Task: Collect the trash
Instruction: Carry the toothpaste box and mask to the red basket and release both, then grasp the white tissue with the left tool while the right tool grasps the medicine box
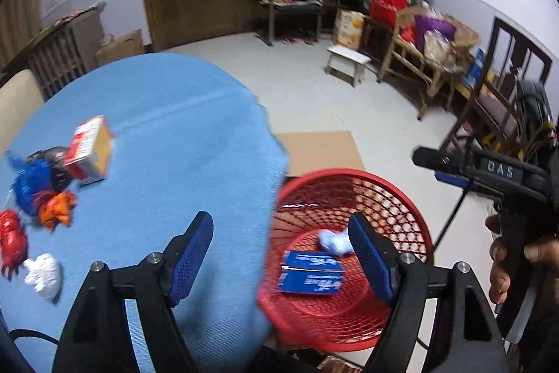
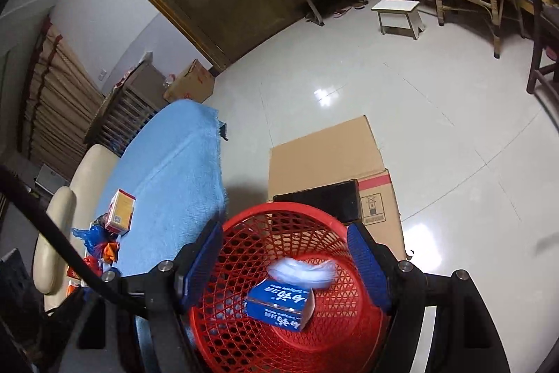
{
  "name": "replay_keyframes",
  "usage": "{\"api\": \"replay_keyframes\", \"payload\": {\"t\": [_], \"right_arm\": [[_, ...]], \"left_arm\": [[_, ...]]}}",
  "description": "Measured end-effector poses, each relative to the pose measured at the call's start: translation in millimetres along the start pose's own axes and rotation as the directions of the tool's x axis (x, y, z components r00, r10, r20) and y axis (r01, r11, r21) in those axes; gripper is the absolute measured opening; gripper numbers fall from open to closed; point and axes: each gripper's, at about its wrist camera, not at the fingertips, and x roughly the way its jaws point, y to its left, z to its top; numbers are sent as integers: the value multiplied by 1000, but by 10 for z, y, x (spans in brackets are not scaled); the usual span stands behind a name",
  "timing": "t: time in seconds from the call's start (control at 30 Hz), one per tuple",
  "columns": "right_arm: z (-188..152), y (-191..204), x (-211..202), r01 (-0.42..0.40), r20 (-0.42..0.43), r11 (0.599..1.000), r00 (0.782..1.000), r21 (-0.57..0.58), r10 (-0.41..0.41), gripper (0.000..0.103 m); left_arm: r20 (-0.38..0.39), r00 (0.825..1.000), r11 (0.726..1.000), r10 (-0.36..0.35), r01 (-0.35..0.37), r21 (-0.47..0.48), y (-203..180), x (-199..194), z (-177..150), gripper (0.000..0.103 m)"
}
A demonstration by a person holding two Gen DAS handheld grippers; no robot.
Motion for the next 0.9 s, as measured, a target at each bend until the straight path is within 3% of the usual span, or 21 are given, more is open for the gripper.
{"api": "replay_keyframes", "payload": {"t": [0.27, 0.43, 0.63, 0.8, 0.9], "right_arm": [[-151, 476, 62, -39, -35, 997, 999, -73, 36, 77], [-326, 895, 193, -73, -95, 985, 994, -155, 59, 77], [-553, 1418, 262, -117, -137, 959, 987, -260, 84, 77], [-772, 1779, 342, -156, -189, 929, 977, -337, 95, 77], [-869, 1953, 391, -177, -214, 912, 972, -371, 102, 77]], "left_arm": [[42, 995, 977, 95, -85, -193, 818, -399, -248, 80], [40, 982, 935, 187, -165, -315, 1366, -612, -543, 81], [0, 960, 857, 281, -250, -451, 1967, -738, -884, 81], [-27, 957, 807, 287, -257, -532, 2373, -715, -1065, 81], [-28, 963, 812, 266, -240, -531, 2490, -615, -1005, 82]]}}
